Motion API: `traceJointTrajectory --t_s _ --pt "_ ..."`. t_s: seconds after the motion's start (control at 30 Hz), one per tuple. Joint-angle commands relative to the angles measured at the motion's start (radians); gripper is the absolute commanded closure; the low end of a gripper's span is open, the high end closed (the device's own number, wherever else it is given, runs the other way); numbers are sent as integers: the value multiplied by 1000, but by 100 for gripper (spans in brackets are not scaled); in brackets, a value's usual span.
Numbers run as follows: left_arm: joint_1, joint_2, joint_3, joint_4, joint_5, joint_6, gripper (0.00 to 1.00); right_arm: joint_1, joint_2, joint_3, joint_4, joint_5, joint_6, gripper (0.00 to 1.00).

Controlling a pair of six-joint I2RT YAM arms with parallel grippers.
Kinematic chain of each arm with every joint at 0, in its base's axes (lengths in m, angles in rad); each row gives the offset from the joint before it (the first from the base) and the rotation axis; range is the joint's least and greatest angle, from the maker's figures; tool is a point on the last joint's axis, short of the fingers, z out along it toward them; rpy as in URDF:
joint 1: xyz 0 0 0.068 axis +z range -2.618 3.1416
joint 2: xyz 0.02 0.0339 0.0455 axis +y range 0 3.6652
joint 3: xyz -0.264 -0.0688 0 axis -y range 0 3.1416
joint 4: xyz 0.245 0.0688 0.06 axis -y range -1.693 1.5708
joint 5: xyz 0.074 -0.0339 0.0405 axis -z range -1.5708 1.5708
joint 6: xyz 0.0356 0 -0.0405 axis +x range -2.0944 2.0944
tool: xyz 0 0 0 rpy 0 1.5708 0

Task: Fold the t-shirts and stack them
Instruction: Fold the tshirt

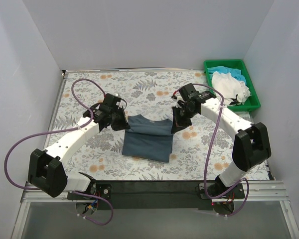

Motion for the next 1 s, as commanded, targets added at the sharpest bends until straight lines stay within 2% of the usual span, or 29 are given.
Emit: traceJointTrajectory --t_s 0.0,0.23,0.43,0.5,0.6,0.63,0.7,0.73,0.83,0.87,0.9,0.97 --pt "10 -32 -34 104 -105 -4 100 -10 30 45 -24 67 -10 99" --pt "8 63 -102 332 -154 25 100 -21 98 25 82 101 1 99" --pt "10 184 -106 449 -183 59 100 -42 136 -41 176 121 23 98" --pt "10 207 -102 467 -189 70 100 -45 154 -49 200 125 23 96" --pt "11 244 -99 501 -209 94 100 -49 177 -61 231 147 24 86" --pt "10 252 -92 512 -217 99 93 -52 182 -65 239 154 27 75" --pt "10 267 -80 513 -223 119 81 -53 185 -59 251 157 26 68" --pt "8 266 -65 509 -223 123 65 -55 182 -52 250 157 21 65" --pt "8 215 -54 493 -221 146 37 -52 145 -33 254 144 4 59" --pt "8 200 -57 486 -221 157 24 -52 109 -38 260 138 -15 55" --pt "8 169 -59 480 -217 179 20 -50 92 -44 271 128 -29 52" --pt "10 140 -69 434 -212 194 20 -45 40 -61 308 102 -51 52"
